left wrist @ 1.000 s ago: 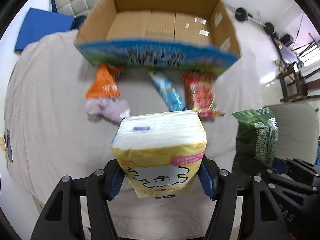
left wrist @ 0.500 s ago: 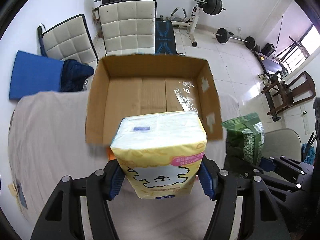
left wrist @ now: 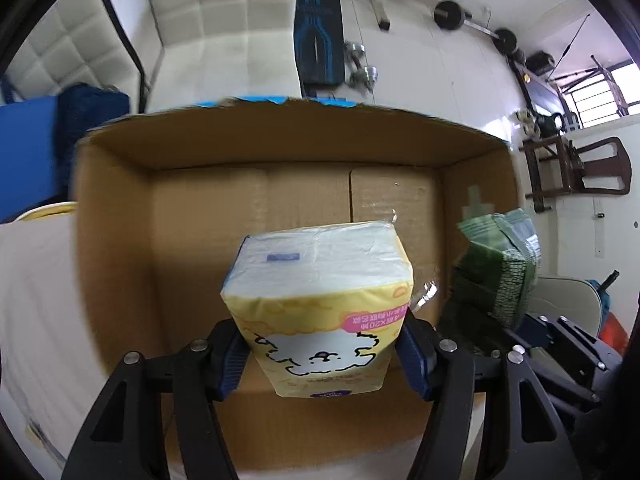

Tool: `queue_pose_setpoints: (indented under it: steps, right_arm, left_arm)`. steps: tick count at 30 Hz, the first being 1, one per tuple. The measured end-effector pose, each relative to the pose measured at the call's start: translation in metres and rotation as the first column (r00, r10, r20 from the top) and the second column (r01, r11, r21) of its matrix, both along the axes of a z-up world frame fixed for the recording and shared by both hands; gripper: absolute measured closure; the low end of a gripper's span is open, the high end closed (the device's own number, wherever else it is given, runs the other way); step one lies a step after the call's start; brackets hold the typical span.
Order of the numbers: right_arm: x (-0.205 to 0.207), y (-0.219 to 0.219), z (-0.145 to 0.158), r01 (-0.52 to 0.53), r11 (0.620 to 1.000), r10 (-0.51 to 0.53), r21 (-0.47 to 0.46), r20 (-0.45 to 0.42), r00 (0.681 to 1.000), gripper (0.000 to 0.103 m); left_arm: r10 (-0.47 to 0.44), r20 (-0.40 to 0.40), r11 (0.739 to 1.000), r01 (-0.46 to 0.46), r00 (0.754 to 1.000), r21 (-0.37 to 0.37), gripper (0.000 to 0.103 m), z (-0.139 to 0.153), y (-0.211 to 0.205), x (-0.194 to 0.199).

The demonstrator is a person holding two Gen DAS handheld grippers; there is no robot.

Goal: Organize soft objects
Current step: 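Lower the tissue pack and green bag into the box and open both tools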

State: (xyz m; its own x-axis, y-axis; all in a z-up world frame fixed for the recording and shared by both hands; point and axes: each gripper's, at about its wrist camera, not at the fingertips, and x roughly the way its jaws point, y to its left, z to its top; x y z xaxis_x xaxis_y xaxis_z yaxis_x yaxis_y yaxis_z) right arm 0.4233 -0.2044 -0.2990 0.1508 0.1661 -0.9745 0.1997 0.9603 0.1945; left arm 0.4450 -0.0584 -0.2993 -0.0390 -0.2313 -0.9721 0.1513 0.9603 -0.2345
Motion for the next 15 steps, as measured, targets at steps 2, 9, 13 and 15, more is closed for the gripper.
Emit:
queue_pose_setpoints:
  steps: [2,9,13,15]
  right_arm:
    - [0.016,0.000,-0.019,0.005,1.000,-0.005,0.009,-0.022,1.000,0.068]
    - [0.048,0.001,-0.072,-0.011,1.000,0.010,-0.016,-0.087,0.996,0.068]
    - [0.053,0.002,-0.085,-0.026,0.999,0.023,-0.028,-0.103,0.994,0.068]
    - [0.051,0.003,-0.085,-0.035,0.999,0.032,-0.035,-0.102,0.994,0.068]
  left_arm:
    - [-0.013,-0.029,1.000,0.013,0.999,0.002,0.041,-0.017,-0.004,0.014]
    - [-0.067,-0.083,0.998,0.066,0.994,-0.012,0.041,-0.050,-0.016,0.041]
    - [-0.090,-0.101,0.996,0.087,0.991,-0.037,0.041,-0.055,-0.025,0.048]
    - [-0.102,-0.104,0.995,0.100,0.989,-0.027,0.041,-0.056,-0.028,0.050]
